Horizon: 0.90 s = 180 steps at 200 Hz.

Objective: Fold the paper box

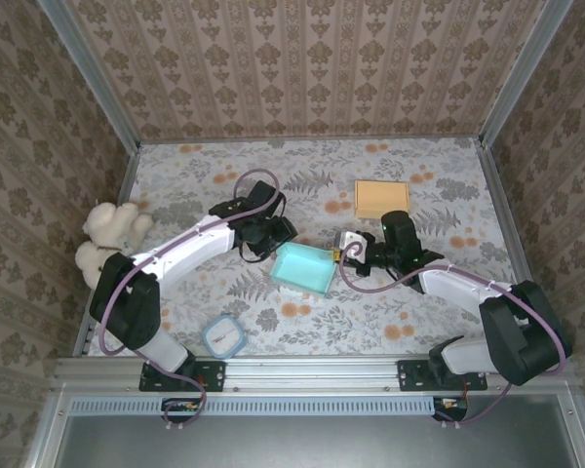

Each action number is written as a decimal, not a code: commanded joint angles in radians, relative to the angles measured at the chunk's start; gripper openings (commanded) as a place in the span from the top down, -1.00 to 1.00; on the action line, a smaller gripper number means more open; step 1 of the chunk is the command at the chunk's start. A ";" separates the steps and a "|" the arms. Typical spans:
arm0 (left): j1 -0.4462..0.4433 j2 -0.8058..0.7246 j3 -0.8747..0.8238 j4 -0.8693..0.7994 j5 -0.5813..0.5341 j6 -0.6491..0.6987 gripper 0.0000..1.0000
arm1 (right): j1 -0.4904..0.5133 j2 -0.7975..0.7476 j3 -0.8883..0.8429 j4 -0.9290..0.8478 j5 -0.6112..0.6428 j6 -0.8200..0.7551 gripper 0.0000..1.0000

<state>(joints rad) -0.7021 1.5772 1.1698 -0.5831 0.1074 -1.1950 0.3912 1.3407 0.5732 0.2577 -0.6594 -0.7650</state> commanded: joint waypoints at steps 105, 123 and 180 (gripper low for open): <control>-0.045 -0.080 -0.162 0.008 -0.124 -0.078 -0.03 | 0.108 -0.072 0.014 -0.195 0.315 -0.035 -0.05; -0.046 -0.099 -0.178 0.003 -0.146 -0.086 -0.03 | 0.107 -0.057 0.055 -0.273 0.351 -0.053 -0.11; -0.047 -0.103 -0.203 0.012 -0.172 -0.101 -0.04 | 0.107 -0.029 0.123 -0.357 0.489 0.079 -0.28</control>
<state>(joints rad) -0.7410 1.4899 0.9878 -0.5453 -0.0250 -1.2652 0.4953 1.3216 0.6933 -0.0814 -0.2485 -0.7883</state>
